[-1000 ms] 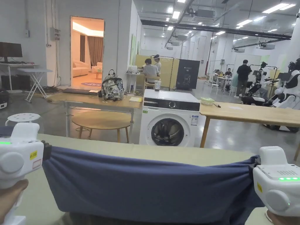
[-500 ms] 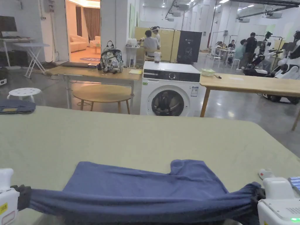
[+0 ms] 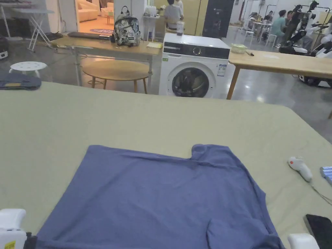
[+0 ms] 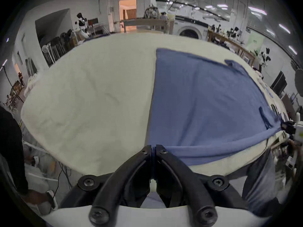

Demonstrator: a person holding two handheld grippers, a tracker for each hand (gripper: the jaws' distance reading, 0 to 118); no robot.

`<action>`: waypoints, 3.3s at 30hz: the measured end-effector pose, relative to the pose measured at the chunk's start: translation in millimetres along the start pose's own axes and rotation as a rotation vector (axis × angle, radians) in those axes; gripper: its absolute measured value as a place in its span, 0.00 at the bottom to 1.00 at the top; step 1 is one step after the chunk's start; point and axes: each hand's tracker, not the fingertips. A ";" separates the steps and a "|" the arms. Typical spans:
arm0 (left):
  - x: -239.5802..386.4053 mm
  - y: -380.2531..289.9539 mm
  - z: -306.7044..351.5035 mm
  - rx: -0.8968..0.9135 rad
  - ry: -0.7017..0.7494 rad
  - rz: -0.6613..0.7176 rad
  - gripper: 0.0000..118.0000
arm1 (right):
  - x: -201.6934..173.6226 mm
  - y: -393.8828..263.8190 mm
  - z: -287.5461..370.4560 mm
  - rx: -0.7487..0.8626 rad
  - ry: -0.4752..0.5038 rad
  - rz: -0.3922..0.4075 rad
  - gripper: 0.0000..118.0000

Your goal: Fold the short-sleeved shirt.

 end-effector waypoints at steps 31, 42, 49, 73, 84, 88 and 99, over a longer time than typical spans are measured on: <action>70.6 63.4 62.7 0.534 0.018 -0.023 0.29 | -63.2 83.6 55.7 0.508 0.078 -0.194 0.42; 121.4 66.3 79.2 0.796 0.100 -0.115 0.00 | -100.9 101.5 81.1 0.783 0.086 -0.252 0.00; 107.3 63.2 78.6 0.731 0.092 -0.109 0.00 | -108.4 101.4 82.9 0.804 0.072 -0.213 0.00; -10.9 -5.4 -21.1 -0.119 0.037 0.125 0.57 | -108.7 82.2 35.1 0.572 0.080 -0.179 0.00; 4.2 -0.9 -25.8 -0.108 0.031 0.038 0.09 | -86.3 66.5 24.6 0.437 0.065 -0.165 0.00; 6.5 -1.2 -30.5 -0.116 0.028 0.030 0.01 | -64.3 63.5 15.5 0.228 0.068 -0.085 0.10; 11.4 -4.1 -20.9 -0.103 0.035 0.020 0.01 | -16.4 0.6 -24.3 -0.133 0.060 -0.089 0.56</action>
